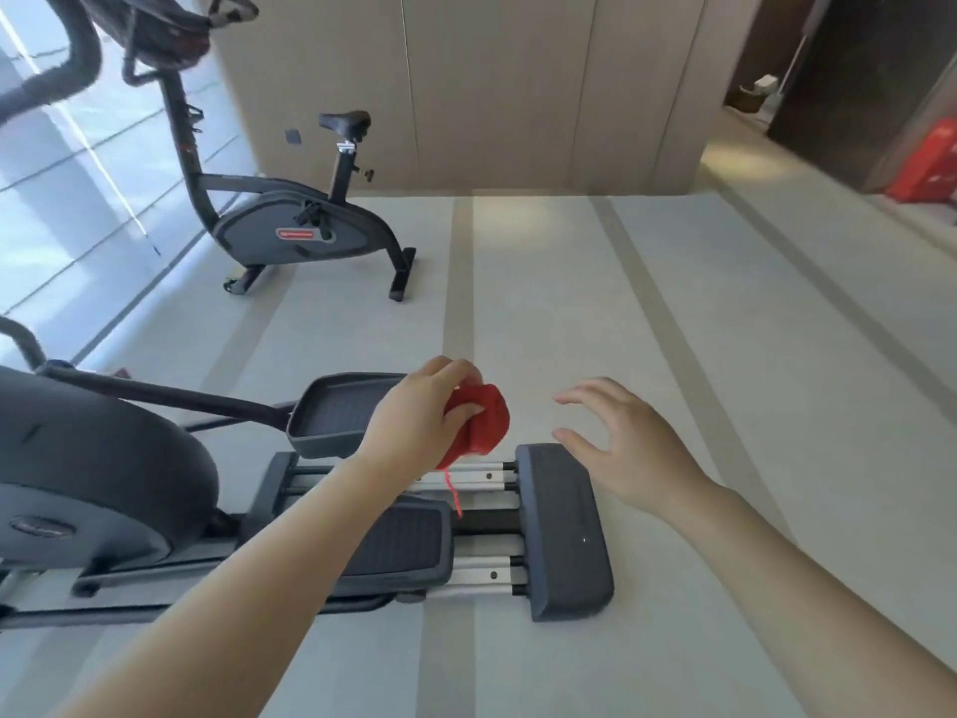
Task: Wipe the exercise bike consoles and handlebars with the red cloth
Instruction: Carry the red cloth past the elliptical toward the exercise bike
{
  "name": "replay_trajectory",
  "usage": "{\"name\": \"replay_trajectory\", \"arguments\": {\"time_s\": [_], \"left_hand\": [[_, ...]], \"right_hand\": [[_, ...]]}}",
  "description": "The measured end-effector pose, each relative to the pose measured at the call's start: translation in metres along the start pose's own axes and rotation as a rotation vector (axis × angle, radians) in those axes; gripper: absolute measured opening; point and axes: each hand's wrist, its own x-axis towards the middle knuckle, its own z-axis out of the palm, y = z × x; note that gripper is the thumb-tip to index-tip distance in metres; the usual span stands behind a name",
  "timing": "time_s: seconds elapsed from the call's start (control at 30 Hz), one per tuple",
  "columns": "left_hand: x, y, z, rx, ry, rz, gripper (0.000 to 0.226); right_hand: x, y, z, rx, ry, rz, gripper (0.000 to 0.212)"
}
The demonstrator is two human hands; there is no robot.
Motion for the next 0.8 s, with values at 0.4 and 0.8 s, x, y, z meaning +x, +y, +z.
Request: {"name": "replay_trajectory", "arguments": {"time_s": [0.4, 0.8], "left_hand": [[0.104, 0.046, 0.092, -0.021, -0.090, 0.029, 0.015], [0.248, 0.050, 0.152, -0.070, -0.126, -0.025, 0.013]], "right_hand": [[0.043, 0.114, -0.030, 0.012, -0.048, 0.053, 0.032], [0.170, 0.217, -0.071, 0.013, -0.117, 0.049, 0.032]]}}
